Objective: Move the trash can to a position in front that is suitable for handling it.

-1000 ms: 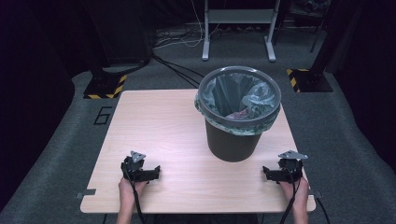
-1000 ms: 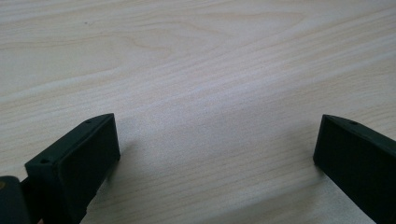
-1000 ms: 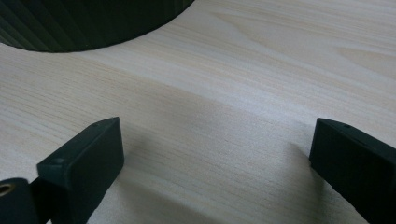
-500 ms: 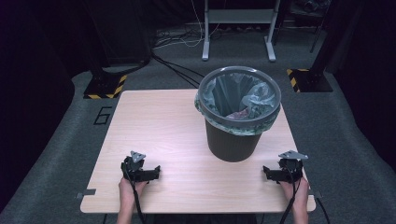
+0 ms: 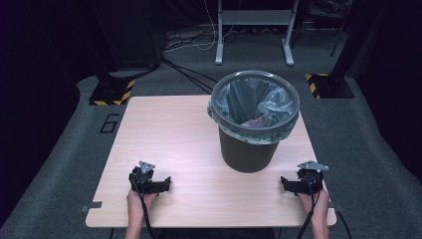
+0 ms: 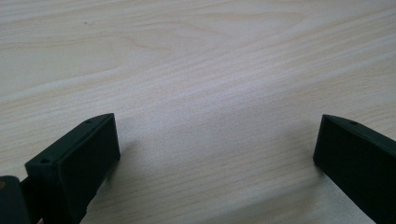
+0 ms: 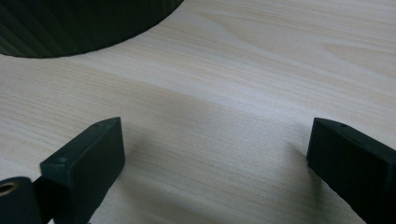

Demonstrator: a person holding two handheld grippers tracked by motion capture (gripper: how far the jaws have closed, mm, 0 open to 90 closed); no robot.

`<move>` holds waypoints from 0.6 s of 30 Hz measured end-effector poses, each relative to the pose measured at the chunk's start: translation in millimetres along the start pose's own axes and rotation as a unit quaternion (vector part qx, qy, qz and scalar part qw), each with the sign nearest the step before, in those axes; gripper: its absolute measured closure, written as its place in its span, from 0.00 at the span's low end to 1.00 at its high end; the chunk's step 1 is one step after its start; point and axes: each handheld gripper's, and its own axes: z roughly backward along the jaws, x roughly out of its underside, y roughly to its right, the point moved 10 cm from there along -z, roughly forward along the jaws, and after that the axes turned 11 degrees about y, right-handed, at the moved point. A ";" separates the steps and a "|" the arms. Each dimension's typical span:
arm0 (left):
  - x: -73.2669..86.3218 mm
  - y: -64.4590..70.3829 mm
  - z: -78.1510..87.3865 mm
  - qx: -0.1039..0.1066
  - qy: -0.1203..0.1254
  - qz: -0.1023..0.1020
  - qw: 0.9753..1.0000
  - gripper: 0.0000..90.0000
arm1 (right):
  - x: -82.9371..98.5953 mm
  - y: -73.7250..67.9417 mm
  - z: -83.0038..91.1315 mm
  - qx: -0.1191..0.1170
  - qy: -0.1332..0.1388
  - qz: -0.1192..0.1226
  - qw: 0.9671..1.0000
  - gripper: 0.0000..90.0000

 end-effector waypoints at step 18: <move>-0.5 0.7 -0.8 0.003 -0.001 -0.002 1.000 0.00 | -21.8 6.9 -3.9 0.001 -0.007 -0.016 1.000 0.05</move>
